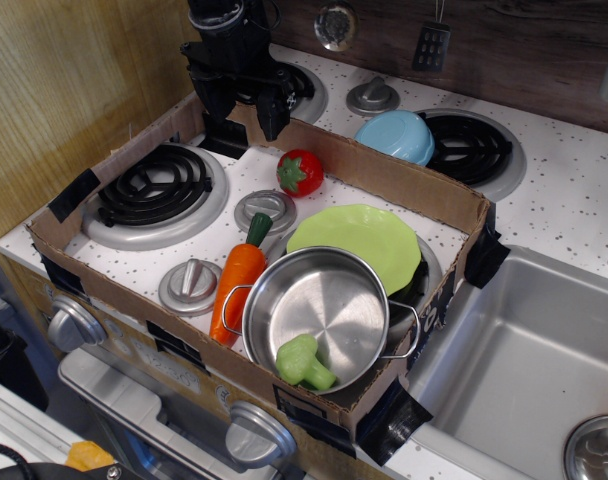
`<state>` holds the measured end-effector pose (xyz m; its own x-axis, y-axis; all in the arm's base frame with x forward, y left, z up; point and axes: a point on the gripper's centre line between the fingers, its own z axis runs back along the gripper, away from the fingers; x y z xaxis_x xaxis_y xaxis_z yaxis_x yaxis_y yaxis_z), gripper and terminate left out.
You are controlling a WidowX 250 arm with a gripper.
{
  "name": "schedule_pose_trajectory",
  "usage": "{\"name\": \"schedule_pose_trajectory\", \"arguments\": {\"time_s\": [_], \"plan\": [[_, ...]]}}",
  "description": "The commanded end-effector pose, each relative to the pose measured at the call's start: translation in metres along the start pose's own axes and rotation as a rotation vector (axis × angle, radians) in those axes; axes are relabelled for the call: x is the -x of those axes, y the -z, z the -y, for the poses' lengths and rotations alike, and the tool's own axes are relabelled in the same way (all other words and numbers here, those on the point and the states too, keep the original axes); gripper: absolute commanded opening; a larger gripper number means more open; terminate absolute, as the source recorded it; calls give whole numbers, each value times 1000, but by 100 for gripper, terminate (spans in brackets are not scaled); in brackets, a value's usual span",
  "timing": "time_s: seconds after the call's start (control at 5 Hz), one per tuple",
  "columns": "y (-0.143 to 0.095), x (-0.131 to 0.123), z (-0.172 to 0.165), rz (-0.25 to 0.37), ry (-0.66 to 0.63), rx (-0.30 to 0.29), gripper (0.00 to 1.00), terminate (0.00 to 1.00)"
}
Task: Take broccoli out of pan
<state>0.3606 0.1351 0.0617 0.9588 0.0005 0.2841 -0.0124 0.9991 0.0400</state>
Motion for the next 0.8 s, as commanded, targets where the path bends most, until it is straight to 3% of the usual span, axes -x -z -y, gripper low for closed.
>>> {"name": "schedule_pose_trajectory", "arguments": {"time_s": [0.0, 0.6], "plan": [[0, 0, 0, 0, 0, 0, 100, 0], [-78, 33, 17, -80, -42, -114, 100, 0]]}}
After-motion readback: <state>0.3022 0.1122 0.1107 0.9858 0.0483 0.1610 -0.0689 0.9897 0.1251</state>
